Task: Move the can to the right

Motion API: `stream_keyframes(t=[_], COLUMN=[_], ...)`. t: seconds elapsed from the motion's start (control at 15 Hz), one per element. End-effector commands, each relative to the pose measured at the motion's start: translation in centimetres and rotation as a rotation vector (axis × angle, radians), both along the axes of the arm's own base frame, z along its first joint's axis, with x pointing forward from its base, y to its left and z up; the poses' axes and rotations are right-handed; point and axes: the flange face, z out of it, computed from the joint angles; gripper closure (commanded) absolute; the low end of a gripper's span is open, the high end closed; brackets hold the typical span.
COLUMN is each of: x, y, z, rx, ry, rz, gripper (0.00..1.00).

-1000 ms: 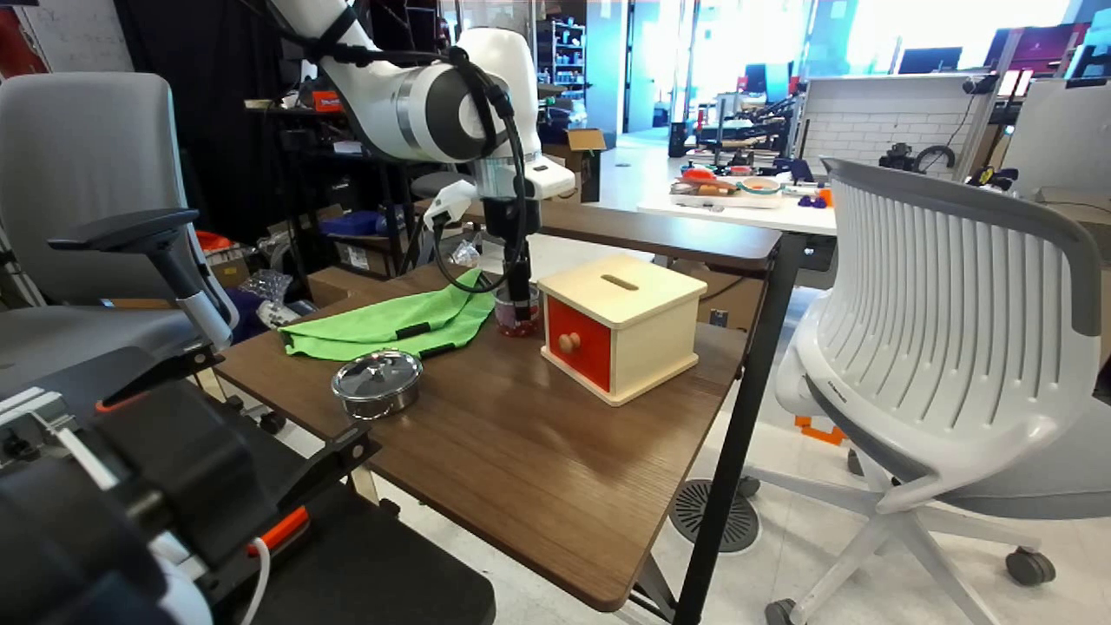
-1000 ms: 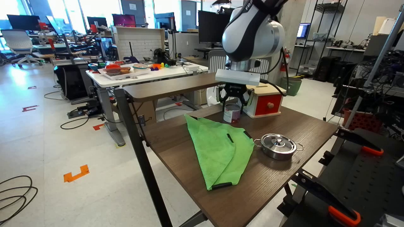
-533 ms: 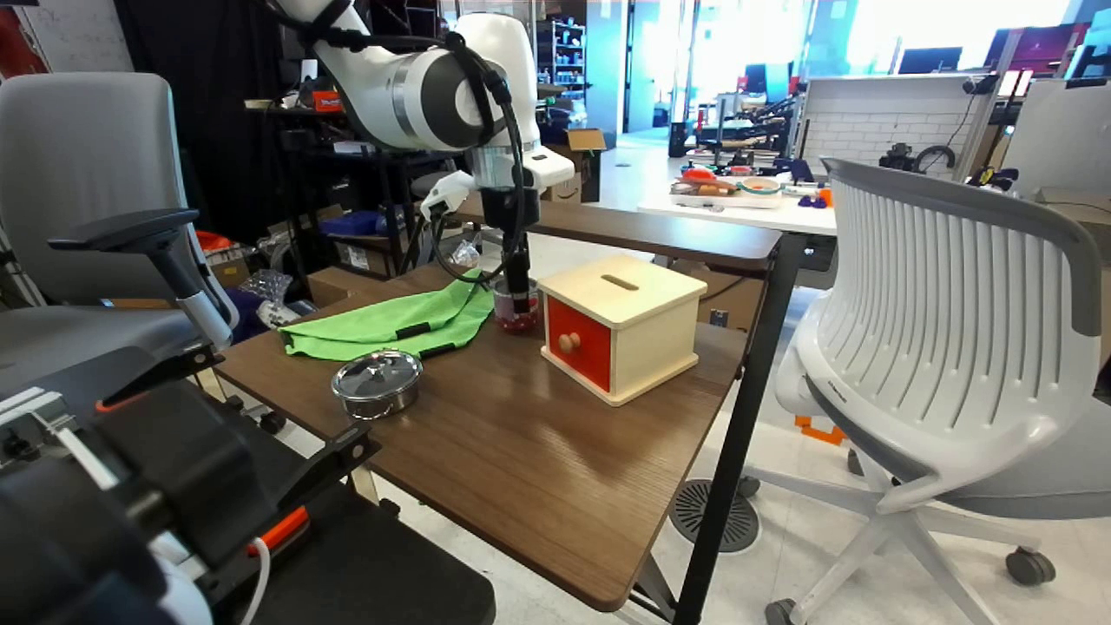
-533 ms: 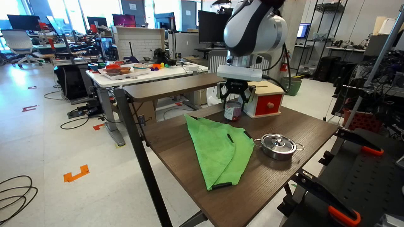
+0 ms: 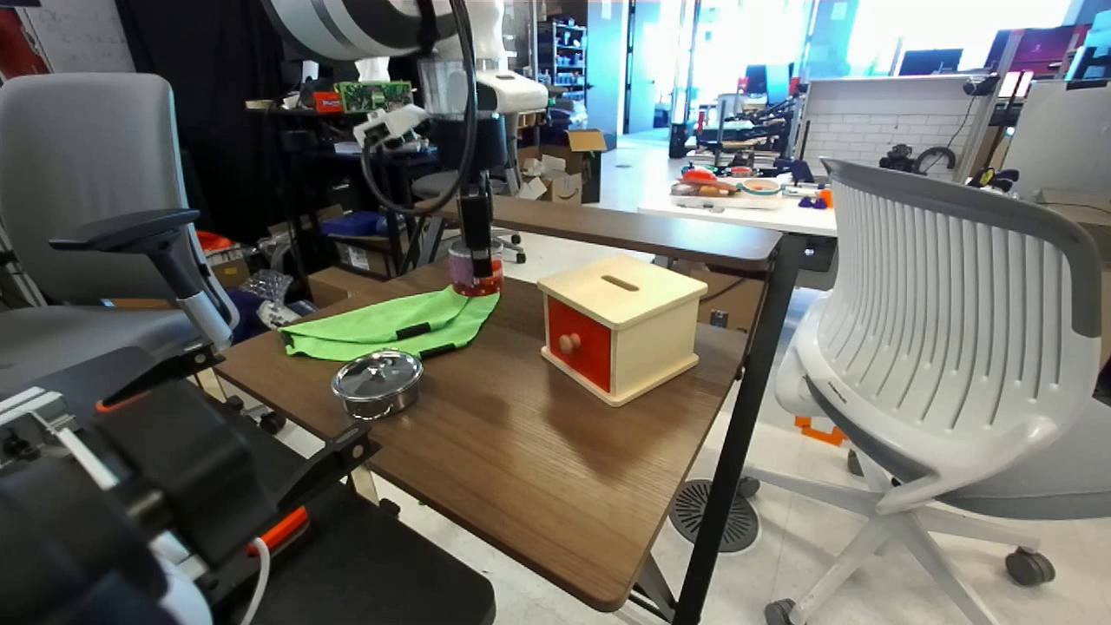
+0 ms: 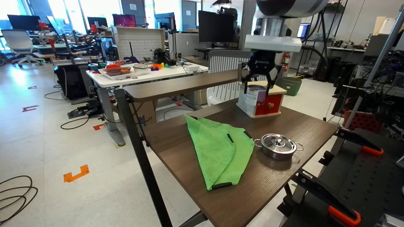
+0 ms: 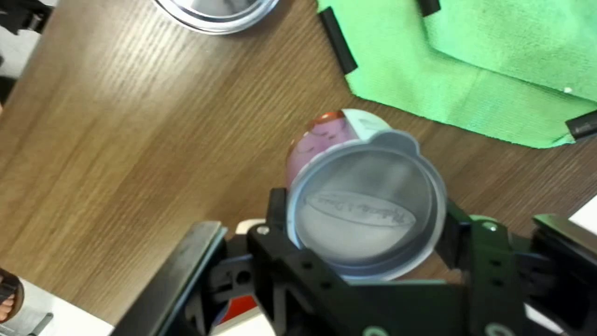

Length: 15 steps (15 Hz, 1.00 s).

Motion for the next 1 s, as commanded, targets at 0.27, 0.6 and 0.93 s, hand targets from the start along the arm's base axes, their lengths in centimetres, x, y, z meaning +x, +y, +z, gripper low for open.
stream_keyframes(t=[0.27, 0.6, 0.93], x=[-9.6, -11.3, -12.4], y=[-10.9, -18.0, -20.3], z=[4.1, 2.2, -1.2], rx=[0.024, 0.045, 0.059], ry=[0.001, -0.011, 0.009], rz=[-0.117, -0.218, -0.293], gripper=[0.54, 0.54, 0.54])
